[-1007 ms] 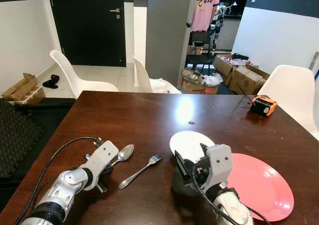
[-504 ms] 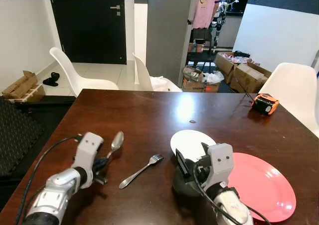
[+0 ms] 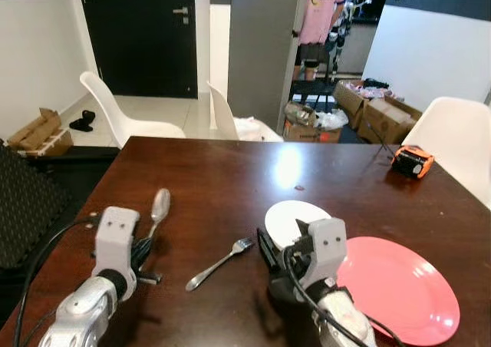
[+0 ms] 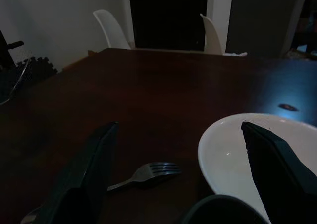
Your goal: Setting the table
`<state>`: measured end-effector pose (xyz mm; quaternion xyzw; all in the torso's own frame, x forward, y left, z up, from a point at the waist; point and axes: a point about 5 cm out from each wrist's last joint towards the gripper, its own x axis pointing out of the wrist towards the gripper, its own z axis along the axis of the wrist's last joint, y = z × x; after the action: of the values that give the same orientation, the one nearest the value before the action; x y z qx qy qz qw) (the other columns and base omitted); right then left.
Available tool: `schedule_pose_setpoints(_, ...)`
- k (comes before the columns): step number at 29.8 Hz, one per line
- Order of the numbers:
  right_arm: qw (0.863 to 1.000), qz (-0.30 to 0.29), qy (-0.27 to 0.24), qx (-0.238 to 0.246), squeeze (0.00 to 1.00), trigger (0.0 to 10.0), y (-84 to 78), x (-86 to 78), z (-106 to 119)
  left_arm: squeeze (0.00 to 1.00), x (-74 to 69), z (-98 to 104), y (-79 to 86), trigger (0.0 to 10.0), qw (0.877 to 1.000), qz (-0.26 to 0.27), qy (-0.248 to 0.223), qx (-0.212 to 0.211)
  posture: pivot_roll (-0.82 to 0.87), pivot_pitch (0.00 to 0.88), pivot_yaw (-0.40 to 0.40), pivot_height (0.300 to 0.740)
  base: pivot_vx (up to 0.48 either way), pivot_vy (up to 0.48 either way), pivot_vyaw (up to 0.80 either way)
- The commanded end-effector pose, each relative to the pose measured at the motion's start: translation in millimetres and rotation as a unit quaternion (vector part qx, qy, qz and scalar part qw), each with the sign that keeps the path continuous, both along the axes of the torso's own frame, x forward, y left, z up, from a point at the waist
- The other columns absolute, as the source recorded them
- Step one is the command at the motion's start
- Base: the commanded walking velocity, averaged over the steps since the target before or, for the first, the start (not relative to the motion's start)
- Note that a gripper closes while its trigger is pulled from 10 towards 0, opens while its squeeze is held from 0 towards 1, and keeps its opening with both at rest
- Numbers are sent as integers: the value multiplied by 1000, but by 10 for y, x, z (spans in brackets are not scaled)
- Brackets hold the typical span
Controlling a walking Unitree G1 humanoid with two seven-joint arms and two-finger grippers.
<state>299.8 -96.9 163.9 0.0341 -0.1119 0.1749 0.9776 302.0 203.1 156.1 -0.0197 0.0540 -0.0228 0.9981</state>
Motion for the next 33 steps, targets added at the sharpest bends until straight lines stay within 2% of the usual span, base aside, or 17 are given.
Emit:
schedule_pose_setpoints(1,1000,-1,16,11,0,10000,-2,16,-45,0,-33,20,-39,10000,1000,-3,-7,-2,38,49,33,740,0,0,0)
schedule_pose_setpoints(5,999,-12,23,31,0,10000,-19,50,-31,0,-57,12,-165,10000,1000,-20,-14,-7,34,48,39,740,0,0,0)
schedule_pose_setpoints(9,999,-19,23,33,0,10000,-37,53,-25,0,-75,27,-185,10000,999,-17,-19,-19,31,49,44,740,0,0,0)
schedule_pose_setpoints(17,999,-22,22,37,0,10000,-20,46,-34,0,-70,41,-185,10000,1000,-6,-22,-6,33,55,45,740,0,0,0)
schedule_pose_setpoints(22,999,-24,23,41,0,10000,-23,53,-29,0,-65,54,-262,10000,999,-15,-31,-8,32,60,45,740,0,0,0)
schedule_pose_setpoints(26,999,-25,24,40,0,10000,-30,53,-35,0,-66,55,-264,10000,999,-14,-34,9,33,60,45,740,0,0,0)
schedule_pose_setpoints(29,999,-25,24,40,0,10000,-32,50,-40,0,-66,53,-272,10000,999,-16,-33,-1,33,62,44,740,0,0,0)
schedule_pose_setpoints(33,999,-25,25,40,0,10000,-27,46,-46,0,-71,51,-281,10000,999,-19,-33,11,35,63,44,740,0,0,0)
